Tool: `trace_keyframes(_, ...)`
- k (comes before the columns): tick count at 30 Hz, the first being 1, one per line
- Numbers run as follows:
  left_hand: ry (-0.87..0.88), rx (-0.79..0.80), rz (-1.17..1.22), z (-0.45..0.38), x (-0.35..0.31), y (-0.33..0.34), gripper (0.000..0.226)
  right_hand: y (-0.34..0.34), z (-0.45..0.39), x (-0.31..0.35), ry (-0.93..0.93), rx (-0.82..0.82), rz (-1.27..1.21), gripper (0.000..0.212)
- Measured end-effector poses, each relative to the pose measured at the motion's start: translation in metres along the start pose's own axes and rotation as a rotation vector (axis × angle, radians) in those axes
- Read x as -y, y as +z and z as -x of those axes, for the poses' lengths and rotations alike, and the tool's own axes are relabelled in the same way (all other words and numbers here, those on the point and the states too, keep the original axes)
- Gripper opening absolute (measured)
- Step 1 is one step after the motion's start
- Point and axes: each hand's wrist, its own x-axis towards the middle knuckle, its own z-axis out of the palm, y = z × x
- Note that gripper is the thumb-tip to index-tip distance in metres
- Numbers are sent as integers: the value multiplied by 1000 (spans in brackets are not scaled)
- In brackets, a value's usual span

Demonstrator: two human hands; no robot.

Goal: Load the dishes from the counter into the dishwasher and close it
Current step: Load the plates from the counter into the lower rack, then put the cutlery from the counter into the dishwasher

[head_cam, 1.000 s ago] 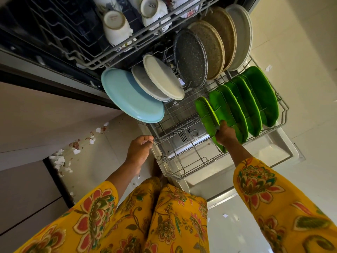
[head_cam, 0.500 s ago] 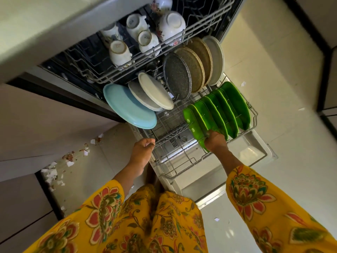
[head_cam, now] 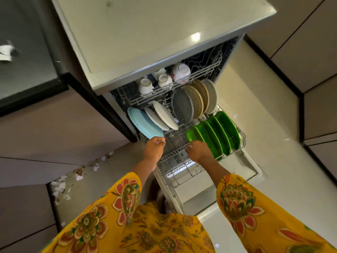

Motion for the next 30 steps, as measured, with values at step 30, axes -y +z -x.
trace_keyframes(30, 408, -508, 413, 96, -47, -352, 11, -8, 138, 387, -771, -166, -145, 26)
